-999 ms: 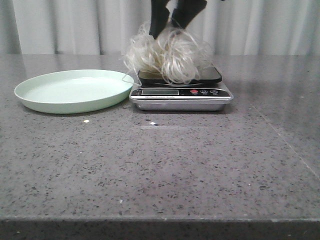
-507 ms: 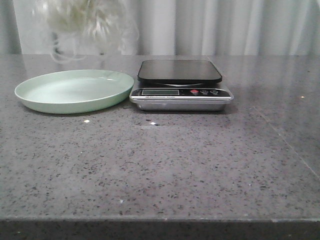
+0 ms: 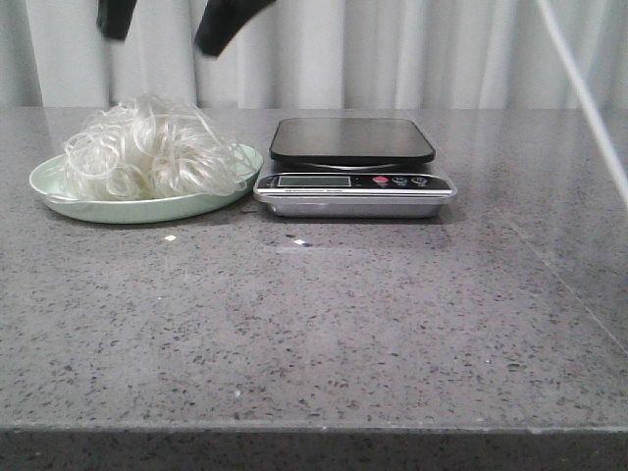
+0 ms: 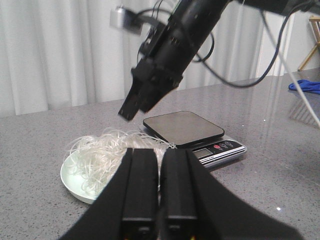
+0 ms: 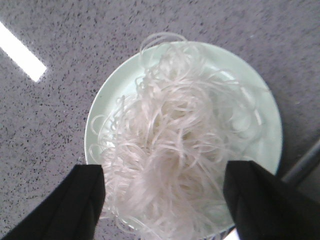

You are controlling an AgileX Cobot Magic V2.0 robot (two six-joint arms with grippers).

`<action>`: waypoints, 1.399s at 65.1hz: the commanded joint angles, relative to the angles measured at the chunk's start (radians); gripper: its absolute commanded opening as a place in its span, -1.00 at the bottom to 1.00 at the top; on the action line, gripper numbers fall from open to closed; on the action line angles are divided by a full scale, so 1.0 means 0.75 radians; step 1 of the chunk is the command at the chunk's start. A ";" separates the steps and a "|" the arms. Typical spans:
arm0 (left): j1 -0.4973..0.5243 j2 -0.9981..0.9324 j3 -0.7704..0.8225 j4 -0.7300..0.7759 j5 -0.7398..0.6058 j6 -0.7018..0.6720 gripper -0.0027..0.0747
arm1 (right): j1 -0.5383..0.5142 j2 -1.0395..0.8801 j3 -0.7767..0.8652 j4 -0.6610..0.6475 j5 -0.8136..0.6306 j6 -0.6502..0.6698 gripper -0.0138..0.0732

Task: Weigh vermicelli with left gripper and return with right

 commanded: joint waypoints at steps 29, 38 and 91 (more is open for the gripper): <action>-0.010 0.014 -0.034 -0.014 -0.112 -0.014 -0.60 | -0.031 -0.574 0.255 -0.258 0.077 -0.003 0.69; -0.010 0.014 -0.034 -0.014 -0.112 -0.014 -0.60 | -0.031 -0.769 0.532 -0.267 -0.071 -0.005 0.69; -0.010 0.014 -0.034 -0.014 -0.121 -0.014 -0.60 | -0.031 -2.354 2.279 -0.266 -0.967 0.001 0.69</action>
